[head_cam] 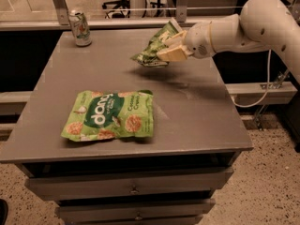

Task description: Move green jalapeno chip bag near green rice chip bag

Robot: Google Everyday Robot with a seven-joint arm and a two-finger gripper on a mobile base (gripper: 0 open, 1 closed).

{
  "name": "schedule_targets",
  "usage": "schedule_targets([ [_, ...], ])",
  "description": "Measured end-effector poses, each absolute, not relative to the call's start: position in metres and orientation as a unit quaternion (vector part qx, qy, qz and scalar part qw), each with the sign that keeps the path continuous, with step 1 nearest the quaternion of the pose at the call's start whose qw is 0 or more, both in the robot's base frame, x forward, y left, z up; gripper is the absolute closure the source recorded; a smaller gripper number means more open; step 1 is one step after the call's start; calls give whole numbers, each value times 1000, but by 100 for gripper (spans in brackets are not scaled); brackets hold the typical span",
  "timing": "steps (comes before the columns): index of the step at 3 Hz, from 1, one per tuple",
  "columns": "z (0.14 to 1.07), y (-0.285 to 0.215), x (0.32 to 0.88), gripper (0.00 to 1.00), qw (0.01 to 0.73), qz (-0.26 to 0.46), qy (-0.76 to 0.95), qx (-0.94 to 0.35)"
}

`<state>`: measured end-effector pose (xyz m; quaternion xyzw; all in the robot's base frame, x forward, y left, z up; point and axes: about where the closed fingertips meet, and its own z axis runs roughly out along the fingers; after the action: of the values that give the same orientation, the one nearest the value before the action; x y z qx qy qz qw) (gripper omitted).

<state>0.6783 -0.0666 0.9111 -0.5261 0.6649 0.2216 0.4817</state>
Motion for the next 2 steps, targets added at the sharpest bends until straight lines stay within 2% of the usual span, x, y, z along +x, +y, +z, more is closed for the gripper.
schedule_targets([
  [2,892,-108,634,100,425,244,661,-568],
])
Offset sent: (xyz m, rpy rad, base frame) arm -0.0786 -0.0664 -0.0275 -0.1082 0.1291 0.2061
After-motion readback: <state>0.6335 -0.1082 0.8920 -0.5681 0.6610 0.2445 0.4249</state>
